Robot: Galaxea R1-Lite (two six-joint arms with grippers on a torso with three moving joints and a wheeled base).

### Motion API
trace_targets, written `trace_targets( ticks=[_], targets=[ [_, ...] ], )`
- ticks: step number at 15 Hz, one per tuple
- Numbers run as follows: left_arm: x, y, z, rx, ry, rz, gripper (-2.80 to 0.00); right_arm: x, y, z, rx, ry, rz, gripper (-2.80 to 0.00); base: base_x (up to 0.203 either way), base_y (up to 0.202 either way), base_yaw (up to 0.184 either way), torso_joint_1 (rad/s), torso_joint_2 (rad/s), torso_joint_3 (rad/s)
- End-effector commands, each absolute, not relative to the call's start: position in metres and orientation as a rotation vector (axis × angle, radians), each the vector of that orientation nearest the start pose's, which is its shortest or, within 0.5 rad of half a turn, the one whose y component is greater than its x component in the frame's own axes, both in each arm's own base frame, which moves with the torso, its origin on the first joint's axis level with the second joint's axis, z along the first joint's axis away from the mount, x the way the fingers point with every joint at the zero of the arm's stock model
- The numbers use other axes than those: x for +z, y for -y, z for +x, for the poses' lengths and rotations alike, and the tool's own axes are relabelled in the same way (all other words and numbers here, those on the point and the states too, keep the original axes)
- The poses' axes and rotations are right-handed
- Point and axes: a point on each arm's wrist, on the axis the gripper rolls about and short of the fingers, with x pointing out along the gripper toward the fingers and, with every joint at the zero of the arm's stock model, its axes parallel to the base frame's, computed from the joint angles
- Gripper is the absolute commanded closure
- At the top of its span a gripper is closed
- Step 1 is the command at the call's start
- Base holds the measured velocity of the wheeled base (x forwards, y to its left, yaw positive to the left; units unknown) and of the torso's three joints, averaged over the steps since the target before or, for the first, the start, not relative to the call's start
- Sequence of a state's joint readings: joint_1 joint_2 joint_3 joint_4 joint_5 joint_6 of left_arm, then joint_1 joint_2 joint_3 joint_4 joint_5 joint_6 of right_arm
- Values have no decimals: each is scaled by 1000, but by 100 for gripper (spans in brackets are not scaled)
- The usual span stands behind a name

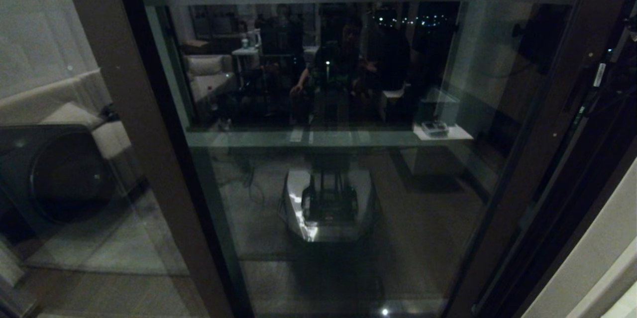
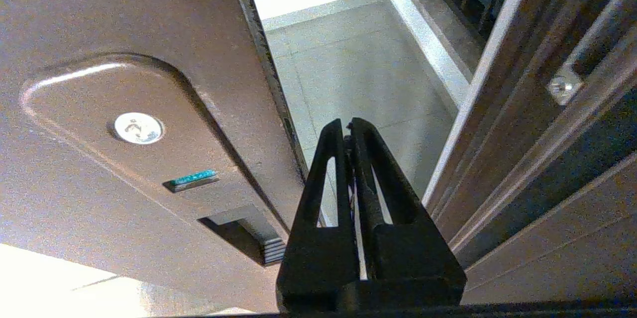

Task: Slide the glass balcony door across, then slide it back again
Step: Open the slid door

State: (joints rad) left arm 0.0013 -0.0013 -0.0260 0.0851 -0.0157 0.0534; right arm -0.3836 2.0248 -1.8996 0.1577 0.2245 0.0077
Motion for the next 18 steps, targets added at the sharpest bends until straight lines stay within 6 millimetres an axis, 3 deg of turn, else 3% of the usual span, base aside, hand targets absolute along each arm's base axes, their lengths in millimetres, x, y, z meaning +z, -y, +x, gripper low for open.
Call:
trace_targets(
  ticks=[1, 18],
  targets=[
    [74, 0, -25, -15, -58, 53, 0, 297, 147, 382, -153, -265, 91, 0, 0, 0, 0, 0, 0, 0],
    [74, 0, -25, -15, -58, 53, 0, 293, 126, 384, -104, -287, 89, 0, 0, 0, 0, 0, 0, 0]
  ],
)
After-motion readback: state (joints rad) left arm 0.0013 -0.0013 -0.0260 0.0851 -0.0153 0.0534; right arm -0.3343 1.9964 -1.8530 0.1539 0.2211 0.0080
